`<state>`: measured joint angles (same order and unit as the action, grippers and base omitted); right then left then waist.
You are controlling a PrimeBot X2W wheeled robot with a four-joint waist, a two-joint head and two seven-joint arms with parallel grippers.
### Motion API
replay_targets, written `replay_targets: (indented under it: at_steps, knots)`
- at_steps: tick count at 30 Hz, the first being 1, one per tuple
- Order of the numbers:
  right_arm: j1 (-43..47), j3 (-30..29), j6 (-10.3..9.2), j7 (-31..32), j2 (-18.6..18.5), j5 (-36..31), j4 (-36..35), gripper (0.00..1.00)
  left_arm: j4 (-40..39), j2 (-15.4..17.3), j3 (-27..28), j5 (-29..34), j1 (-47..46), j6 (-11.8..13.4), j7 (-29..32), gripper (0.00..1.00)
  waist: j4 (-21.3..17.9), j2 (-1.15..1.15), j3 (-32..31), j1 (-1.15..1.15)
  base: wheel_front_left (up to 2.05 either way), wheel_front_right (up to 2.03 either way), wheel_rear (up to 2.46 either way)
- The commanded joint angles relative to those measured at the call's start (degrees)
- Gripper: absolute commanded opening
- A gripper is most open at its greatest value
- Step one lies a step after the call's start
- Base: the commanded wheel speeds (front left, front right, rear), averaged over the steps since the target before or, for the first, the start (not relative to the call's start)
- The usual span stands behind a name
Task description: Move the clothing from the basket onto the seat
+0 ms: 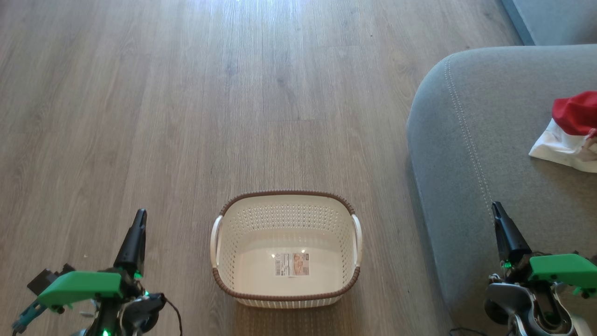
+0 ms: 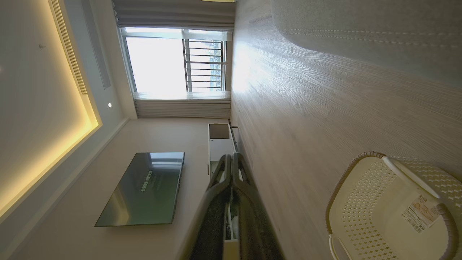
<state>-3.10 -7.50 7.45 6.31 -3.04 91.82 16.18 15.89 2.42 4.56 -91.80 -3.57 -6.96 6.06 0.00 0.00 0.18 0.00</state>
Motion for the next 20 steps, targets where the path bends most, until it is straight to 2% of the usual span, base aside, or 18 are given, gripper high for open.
replay_targets:
  at_steps: [1, 20]
  knots:
    - [-3.1, 1.0, 0.03, 0.2, 0.2, 0.3, -2.2, 0.0, -1.8, 0.5, 2.0, -0.4, -2.6, -0.5, 0.4, 0.0, 0.0, 0.0, 0.0, 0.0, 0.0, 0.0, 0.0]
    - [-3.1, 1.0, 0.03, 0.2, 0.2, 0.3, -2.2, 0.0, -1.8, 0.5, 2.0, -0.4, -2.6, -0.5, 0.4, 0.0, 0.0, 0.0, 0.0, 0.0, 0.0, 0.0, 0.0]
